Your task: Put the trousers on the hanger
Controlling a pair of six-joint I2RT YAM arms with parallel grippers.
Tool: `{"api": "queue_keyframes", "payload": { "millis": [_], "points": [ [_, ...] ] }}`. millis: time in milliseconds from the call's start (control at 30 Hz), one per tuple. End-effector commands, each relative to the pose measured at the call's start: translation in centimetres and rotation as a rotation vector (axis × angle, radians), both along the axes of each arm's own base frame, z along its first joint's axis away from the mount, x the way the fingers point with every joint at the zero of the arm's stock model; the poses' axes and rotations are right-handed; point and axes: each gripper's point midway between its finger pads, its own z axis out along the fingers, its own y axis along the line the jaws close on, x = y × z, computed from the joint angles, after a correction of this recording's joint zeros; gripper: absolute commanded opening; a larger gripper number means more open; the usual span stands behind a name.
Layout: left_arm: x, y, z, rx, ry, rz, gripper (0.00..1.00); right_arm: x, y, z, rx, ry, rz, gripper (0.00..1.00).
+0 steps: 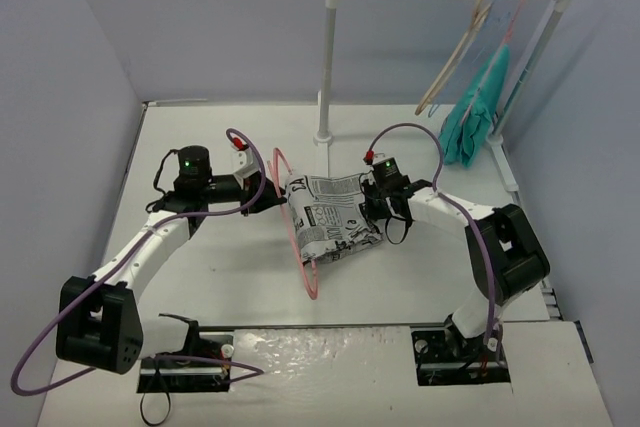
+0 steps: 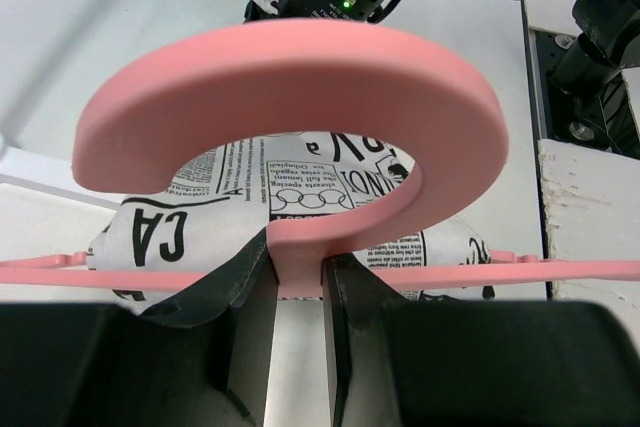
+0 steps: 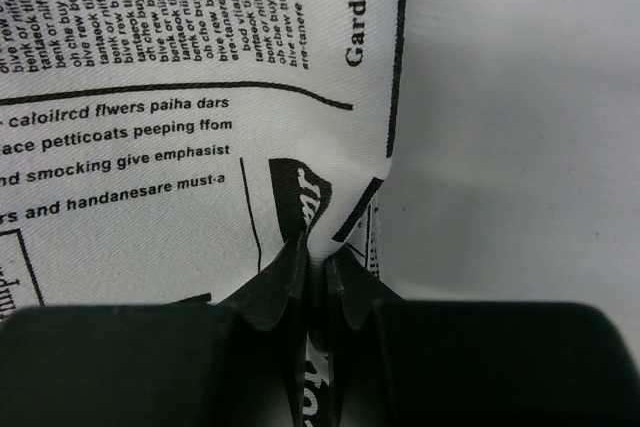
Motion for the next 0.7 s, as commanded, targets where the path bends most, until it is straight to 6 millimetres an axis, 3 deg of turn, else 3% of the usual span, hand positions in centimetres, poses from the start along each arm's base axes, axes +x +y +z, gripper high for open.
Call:
{"api": "queue_keyframes", "payload": {
  "millis": [0,67,167,300,333,433,667],
  "points": [
    [1.1,0.2,5.7,-0.017,-0.213,-0.011,0.01,1.3,-1.9,0.0,-0.069,-0.056,-0.071,0.0],
    [1.1,0.4,4.6,0.0,-0.189,-0.008,0.01,1.8,-1.5,1.7,-0.046,-0.084,-0.075,0.0],
    [0.9,0.4,4.0,0.005,-0.179,-0.005,0.01,2.1,0.1,7.3,0.032,-0.169,-0.038,0.0],
    [0.6,0.5,3.5,0.009,-0.172,-0.006,0.01,2.9,2.2,16.8,0.158,-0.307,0.009,0.0],
    [0.6,0.5,3.5,0.009,-0.171,-0.006,0.01,2.7,2.3,17.4,0.166,-0.32,0.013,0.0],
    [0.6,0.5,3.5,0.007,-0.173,-0.012,0.01,2.2,3.7,23.6,0.257,-0.397,0.061,0.0],
    [0.3,0.4,3.1,0.003,-0.163,-0.036,0.01,0.9,5.8,31.2,0.41,-0.486,0.132,0.0]
  ]
}}
